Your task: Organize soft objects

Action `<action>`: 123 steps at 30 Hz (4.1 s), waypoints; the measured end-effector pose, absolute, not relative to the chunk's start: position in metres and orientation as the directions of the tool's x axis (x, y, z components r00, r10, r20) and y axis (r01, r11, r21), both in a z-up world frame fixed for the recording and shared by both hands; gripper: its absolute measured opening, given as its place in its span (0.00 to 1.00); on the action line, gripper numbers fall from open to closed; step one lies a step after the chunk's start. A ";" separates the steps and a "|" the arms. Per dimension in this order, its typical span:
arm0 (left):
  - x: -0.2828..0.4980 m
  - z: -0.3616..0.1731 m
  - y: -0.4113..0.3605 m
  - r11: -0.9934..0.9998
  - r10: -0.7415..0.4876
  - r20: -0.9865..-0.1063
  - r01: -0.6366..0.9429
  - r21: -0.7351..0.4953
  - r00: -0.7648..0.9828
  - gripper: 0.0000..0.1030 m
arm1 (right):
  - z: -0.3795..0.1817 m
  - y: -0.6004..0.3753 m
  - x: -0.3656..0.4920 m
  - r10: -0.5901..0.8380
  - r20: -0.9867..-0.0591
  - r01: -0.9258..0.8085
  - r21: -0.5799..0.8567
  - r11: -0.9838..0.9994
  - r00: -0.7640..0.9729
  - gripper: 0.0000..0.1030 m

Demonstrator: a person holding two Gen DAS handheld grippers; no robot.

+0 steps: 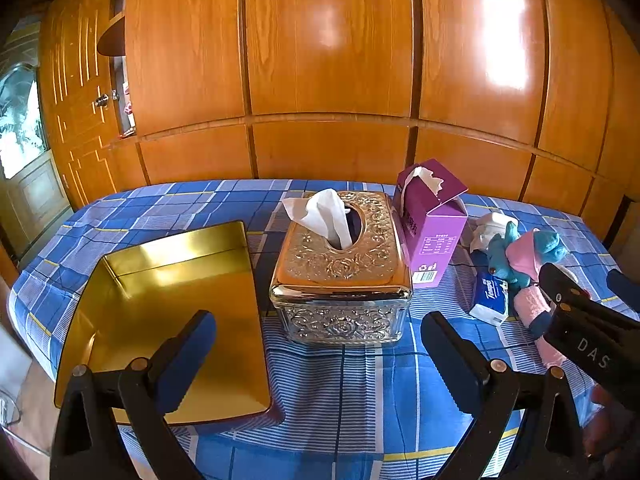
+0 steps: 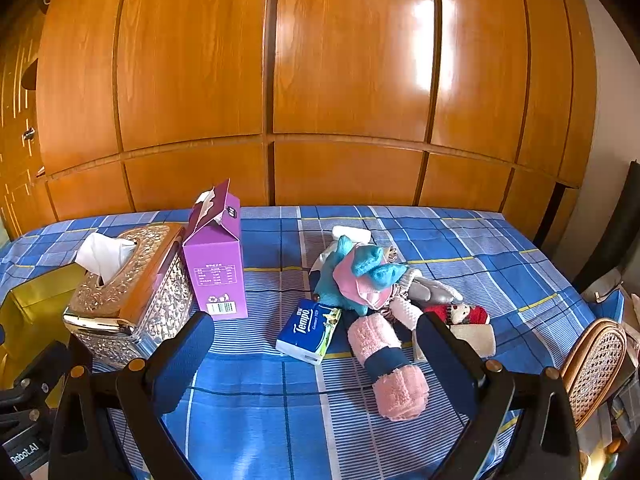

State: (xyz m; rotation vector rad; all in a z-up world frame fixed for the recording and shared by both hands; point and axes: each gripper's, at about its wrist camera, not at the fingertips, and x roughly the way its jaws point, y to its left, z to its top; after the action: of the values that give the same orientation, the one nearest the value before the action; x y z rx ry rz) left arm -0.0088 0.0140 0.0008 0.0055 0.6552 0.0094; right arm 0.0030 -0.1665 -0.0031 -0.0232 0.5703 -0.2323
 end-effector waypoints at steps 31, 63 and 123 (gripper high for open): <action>-0.015 0.004 0.011 1.000 0.004 -0.606 0.004 0.011 0.795 0.99 | -0.002 -0.176 0.000 -0.238 -0.528 0.234 -0.077 0.969 0.815 1.00; 0.019 -0.003 -0.085 0.882 -0.334 -0.716 0.472 -0.008 0.613 0.99 | 0.013 -0.333 -0.022 -0.423 -0.547 0.519 0.024 0.854 0.723 1.00; 0.045 -0.086 -0.105 0.750 -0.565 -0.768 0.575 -0.325 0.303 0.39 | -0.067 -0.290 0.136 0.116 -0.797 0.112 0.224 0.968 0.593 0.20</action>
State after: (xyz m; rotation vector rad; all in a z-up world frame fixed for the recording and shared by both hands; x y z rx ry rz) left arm 0.0454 -0.1054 -0.0856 0.0118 1.0125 -0.7557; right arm 0.1362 -0.2896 -0.0668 0.2626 0.9392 0.0024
